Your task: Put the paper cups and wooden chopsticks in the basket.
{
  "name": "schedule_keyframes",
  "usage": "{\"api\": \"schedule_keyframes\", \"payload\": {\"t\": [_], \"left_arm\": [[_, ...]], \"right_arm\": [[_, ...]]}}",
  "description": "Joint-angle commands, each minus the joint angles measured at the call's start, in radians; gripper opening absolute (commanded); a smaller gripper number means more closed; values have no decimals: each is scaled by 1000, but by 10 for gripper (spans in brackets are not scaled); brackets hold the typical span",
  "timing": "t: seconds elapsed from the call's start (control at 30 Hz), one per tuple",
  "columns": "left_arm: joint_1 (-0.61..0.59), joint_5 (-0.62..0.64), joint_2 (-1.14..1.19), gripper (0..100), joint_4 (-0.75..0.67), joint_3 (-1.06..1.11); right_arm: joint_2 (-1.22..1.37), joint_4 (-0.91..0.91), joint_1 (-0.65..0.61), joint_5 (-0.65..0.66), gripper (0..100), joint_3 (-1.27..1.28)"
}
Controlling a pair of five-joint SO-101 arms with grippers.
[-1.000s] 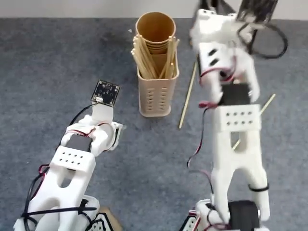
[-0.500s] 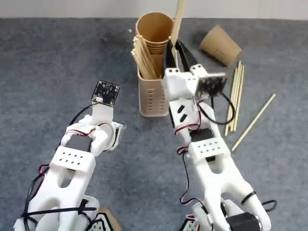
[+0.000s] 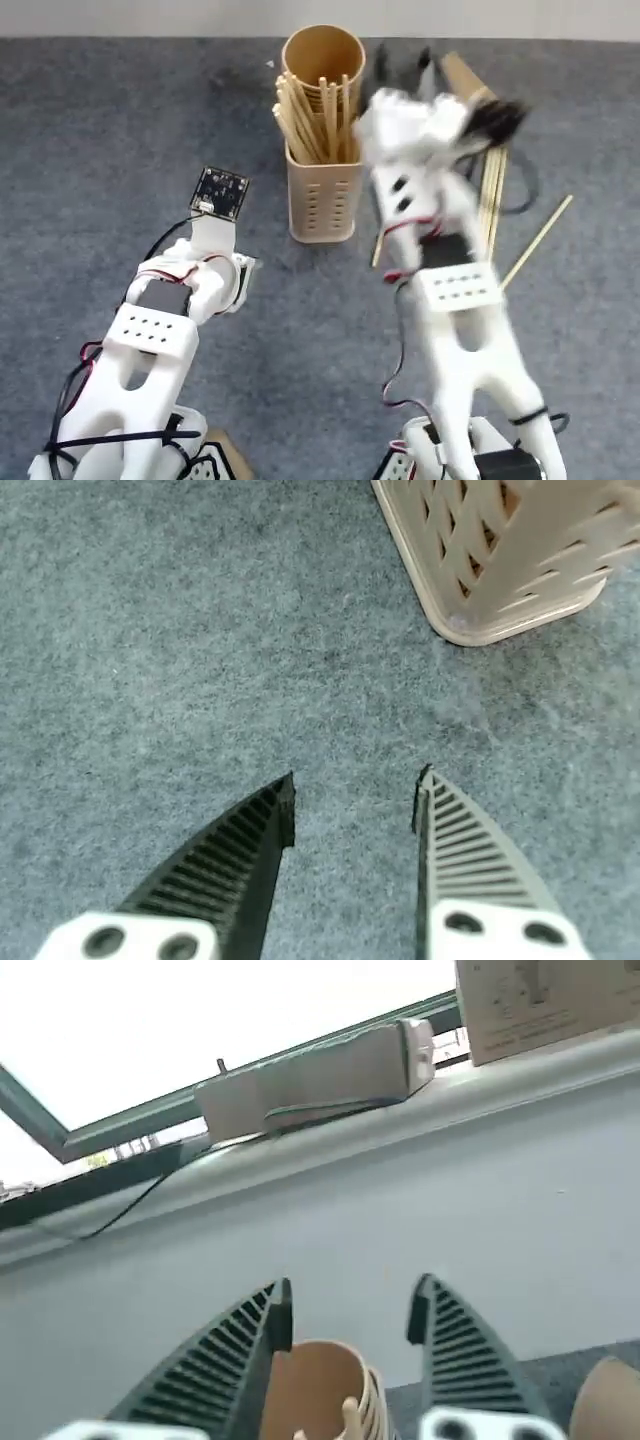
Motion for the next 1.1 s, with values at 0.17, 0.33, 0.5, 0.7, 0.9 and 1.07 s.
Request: {"api": "schedule_keyframes", "payload": {"t": [0.17,0.33,0.5,0.7,0.9,1.07], "left_arm": [[7,-9,-22,204,-17,-8],[7,-9,-22,204,-17,-8],[7,-9,-22,204,-17,-8],[7,-9,-22,204,-17,-8],[7,-9,-22,204,-17,-8],[7,-9,-22,204,-17,-8]], "right_arm": [[183,1116,348,60,88,-579],[466,1136,429,296,88,-550],[676,1098,486,476,89,-572],[776,954,504,443,159,-588],[851,941,478,445,166,-588],[885,938,452,445,166,-588]]}}
